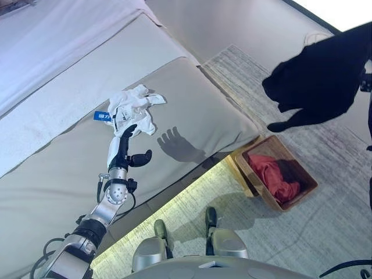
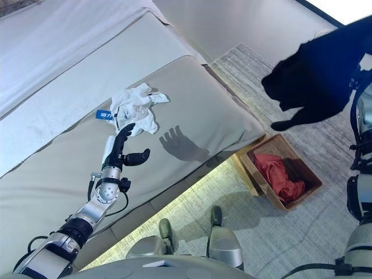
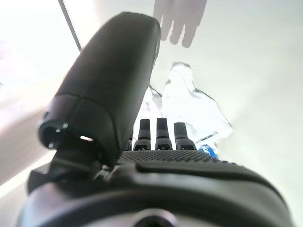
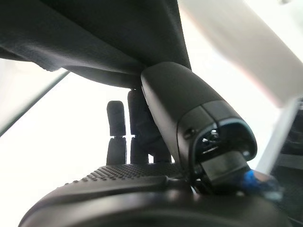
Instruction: Pick up the clothes from the bed and place them into the basket
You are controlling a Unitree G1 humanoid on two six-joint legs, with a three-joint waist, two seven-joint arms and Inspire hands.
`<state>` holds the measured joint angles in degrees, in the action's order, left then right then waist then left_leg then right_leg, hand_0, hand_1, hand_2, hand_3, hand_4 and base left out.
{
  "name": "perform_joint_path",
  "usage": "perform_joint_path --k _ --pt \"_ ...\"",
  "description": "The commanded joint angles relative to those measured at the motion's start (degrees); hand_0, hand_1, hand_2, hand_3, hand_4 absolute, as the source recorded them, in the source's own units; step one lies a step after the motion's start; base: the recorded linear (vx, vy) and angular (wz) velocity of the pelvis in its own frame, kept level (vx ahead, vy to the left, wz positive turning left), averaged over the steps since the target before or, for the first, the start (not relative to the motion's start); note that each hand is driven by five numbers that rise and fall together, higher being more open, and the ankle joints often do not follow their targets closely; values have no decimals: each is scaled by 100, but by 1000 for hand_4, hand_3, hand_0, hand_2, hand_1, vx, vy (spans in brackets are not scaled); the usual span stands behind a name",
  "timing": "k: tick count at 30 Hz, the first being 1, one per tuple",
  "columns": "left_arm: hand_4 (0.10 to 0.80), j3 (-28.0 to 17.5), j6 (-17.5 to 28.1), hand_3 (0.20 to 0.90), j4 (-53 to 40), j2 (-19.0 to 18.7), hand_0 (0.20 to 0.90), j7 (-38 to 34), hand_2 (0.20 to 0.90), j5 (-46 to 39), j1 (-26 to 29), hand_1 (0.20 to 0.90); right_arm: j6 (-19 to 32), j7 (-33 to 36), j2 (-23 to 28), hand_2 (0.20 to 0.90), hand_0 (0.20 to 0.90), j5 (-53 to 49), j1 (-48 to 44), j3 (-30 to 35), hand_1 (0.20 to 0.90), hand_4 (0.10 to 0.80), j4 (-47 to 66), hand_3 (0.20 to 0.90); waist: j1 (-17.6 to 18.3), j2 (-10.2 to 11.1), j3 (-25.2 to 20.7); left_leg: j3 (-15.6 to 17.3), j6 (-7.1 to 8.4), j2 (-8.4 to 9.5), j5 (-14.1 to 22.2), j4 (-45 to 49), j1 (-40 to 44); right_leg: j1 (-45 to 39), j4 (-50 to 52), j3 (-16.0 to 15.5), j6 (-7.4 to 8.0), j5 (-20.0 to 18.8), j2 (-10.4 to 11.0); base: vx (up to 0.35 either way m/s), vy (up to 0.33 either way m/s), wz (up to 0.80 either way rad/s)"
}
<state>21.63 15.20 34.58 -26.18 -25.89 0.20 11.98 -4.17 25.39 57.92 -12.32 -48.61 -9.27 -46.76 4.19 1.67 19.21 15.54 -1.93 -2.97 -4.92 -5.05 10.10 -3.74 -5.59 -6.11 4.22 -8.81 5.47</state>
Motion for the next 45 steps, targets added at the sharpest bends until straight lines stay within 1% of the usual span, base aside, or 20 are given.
perform_joint_path --k 1,5,8,13,22,29,36,42,44,45 --pt "800 258 414 900 -46 -50 900 -136 900 263 14 900 426 181 424 300 300 85 -21 -161 300 100 306 200 -22 6 -1283 -57 604 -422 714 5 -167 156 59 71 47 552 55 -31 -48 -13" --pt "800 285 388 900 -29 7 900 -160 900 260 176 900 373 -4 379 300 300 78 38 -118 300 100 207 200 89 -76 -1153 -14 629 -416 713 5 -199 266 59 158 32 527 35 -45 -40 -20" --pt "800 265 379 900 -51 48 900 -119 900 280 159 900 340 -108 327 300 300 88 170 -62 300 100 131 200 142 -142 -1093 0 643 -409 708 5 -208 294 59 203 19 539 21 7 -32 -7" --pt "800 289 433 900 -44 88 900 -122 900 259 144 900 315 -218 270 300 300 135 433 122 300 100 -113 200 213 -318 -950 35 671 -389 685 5 -244 368 59 238 -2 544 18 2 -22 -6" --pt "800 338 480 900 -107 102 900 -182 900 153 216 900 356 -339 174 300 300 259 581 148 300 100 -540 200 274 -644 -701 27 700 -329 627 5 -374 521 59 290 -9 538 54 -3 -6 -1" --pt "800 355 464 900 -237 78 900 -175 900 93 163 900 408 -317 152 300 300 349 640 127 300 100 -745 200 238 -815 -611 -19 711 -285 603 5 -422 563 59 236 -15 547 99 1 -17 1" --pt "800 347 499 900 -312 37 900 -188 900 50 50 900 380 -278 224 300 300 475 515 36 300 100 -789 200 171 -904 -554 -90 723 -265 562 5 -502 591 59 188 -25 570 112 -9 -18 5" --pt "800 344 536 900 -320 17 900 -148 900 21 10 900 339 -395 279 300 300 621 317 -121 300 100 -840 200 99 -892 -526 -132 745 -283 524 5 -566 615 59 133 -35 579 118 -16 -26 5" --pt "800 350 543 900 -329 23 900 -154 900 22 8 900 275 -370 292 300 300 636 237 -183 300 100 -827 200 78 -886 -504 -155 750 -286 505 5 -606 640 59 125 -35 573 117 -31 -21 6" --pt "800 363 542 900 -335 28 900 -173 900 17 3 900 208 -360 289 309 309 684 209 -198 309 111 -817 211 73 -883 -498 -164 753 -288 499 5 -621 652 59 120 -35 573 115 -27 -16 3"
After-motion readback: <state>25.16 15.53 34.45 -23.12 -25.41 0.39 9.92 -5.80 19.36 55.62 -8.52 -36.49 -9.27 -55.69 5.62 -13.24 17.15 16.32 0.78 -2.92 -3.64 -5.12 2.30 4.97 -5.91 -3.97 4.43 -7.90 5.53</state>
